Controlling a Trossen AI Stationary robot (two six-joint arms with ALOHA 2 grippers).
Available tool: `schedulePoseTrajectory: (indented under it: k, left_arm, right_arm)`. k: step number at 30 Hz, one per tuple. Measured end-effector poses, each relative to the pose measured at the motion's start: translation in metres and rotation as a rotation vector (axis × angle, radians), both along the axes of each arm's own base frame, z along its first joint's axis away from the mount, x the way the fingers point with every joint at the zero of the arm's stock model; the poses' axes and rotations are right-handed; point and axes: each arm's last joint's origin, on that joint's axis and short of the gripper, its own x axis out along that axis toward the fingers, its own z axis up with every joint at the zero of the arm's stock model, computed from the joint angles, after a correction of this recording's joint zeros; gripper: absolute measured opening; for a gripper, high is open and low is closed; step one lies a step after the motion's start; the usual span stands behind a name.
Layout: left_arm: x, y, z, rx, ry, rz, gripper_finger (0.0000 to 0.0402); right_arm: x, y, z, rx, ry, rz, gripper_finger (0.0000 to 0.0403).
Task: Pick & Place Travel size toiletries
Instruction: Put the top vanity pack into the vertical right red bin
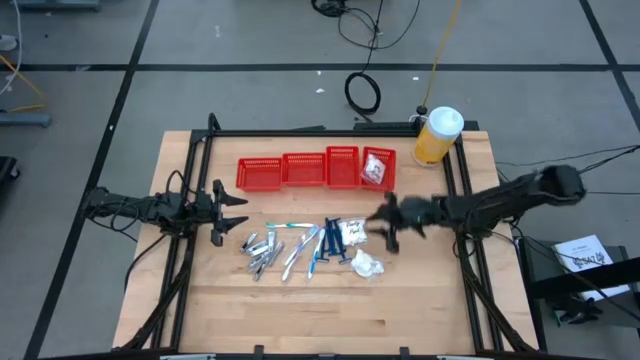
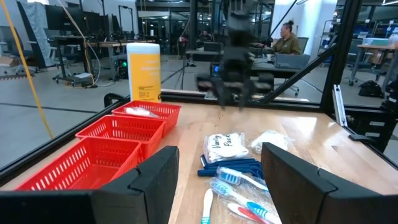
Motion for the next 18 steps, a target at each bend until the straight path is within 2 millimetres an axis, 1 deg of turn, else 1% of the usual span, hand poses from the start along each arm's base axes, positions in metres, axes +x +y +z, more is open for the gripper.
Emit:
schedulePoseTrajectory:
  k: [2,4,7,10,12,15,18]
  left_arm:
    - [0.000,0.000,0.000,0.000,0.000,0.000,0.0225]
    - [0.000,0.000,0.000,0.000,0.000,0.000,0.0225]
    - [0.000,0.000,0.000,0.000,0.000,0.000,0.0225]
    - [0.000,0.000,0.000,0.000,0.000,0.000,0.0225]
    - [0.000,0.000,0.000,0.000,0.000,0.000,0.0225]
    - [0.000,0.000,0.000,0.000,0.000,0.000,0.0225]
    - [0.000,0.000,0.000,0.000,0.000,0.000,0.0225]
  right_arm:
    - [0.005,0.014,-0.009,-0.078,-0.013,-0.001,0.0196]
    - [0.009,0.022,-0.018,-0.152,-0.009,0.004,0.0215]
    - [0.017,0.021,-0.030,-0.189,0.025,-0.018,0.0226]
    - [0.021,0.014,-0.046,-0.204,0.100,-0.043,0.0221]
    - [0.023,0.010,-0.053,-0.182,0.136,-0.052,0.0212]
    - [0.024,0.006,-0.056,-0.139,0.147,-0.077,0.0193]
    - [0.023,0.006,-0.054,-0.118,0.143,-0.091,0.0168]
